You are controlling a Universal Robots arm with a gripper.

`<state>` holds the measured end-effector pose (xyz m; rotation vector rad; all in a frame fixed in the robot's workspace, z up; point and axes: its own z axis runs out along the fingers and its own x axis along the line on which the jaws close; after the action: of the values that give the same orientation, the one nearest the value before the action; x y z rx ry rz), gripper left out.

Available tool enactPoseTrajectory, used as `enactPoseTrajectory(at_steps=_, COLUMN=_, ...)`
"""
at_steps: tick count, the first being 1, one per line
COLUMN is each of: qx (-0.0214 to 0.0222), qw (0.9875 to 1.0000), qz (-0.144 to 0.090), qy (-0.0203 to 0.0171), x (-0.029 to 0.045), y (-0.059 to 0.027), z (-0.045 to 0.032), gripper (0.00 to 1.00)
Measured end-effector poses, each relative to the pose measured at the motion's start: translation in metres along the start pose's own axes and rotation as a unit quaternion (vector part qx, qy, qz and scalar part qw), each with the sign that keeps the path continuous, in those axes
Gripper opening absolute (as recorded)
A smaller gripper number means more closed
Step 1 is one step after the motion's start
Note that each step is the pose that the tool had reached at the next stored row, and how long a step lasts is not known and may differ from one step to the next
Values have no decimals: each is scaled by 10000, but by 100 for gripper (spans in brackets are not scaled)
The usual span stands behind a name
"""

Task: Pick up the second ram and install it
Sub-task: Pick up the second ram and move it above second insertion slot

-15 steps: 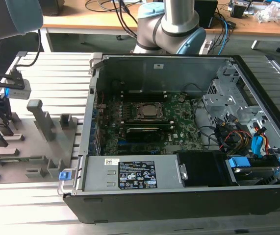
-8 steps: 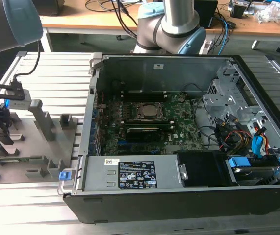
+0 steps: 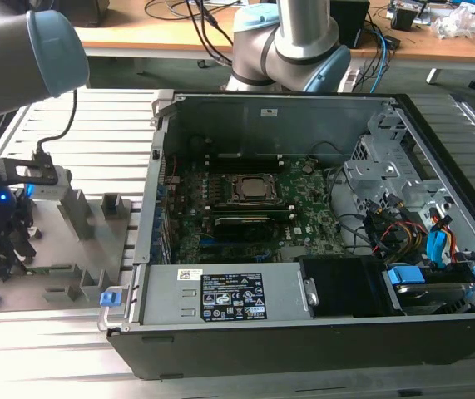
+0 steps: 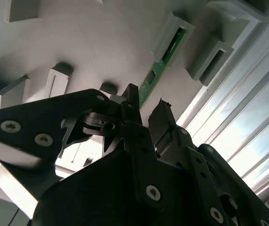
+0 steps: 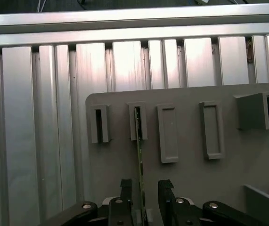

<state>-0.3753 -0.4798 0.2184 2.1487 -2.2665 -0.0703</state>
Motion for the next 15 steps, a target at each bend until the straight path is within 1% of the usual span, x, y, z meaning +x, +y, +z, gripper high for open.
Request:
enactPoseTrajectory(at_steps=2, qx=-3, qw=9999, qz=-110, qy=0, x=21, y=-1, z=55, gripper=36)
enactPoseTrajectory(at_steps=4, qx=-5, qw=9998, qz=-182, qy=1, x=35, y=1, z=93, gripper=36)
enactPoseTrajectory(at_steps=7, qx=-6, qw=9998, qz=-196, qy=2, x=42, y=-1, z=160, gripper=36)
enactPoseTrajectory(at_steps=8, qx=-6, qw=9998, qz=-196, qy=2, x=43, y=-1, z=171, gripper=36)
enactPoseTrajectory(at_steps=12, qx=-6, qw=9998, qz=-196, qy=-1, x=42, y=-2, z=172, gripper=36)
enactPoseTrajectory(at_steps=13, qx=-6, qw=9998, qz=-196, qy=-2, x=42, y=-2, z=172, gripper=28)
enactPoseTrajectory(at_steps=15, qx=-6, qw=9998, qz=-196, qy=-3, x=42, y=-2, z=172, gripper=16)
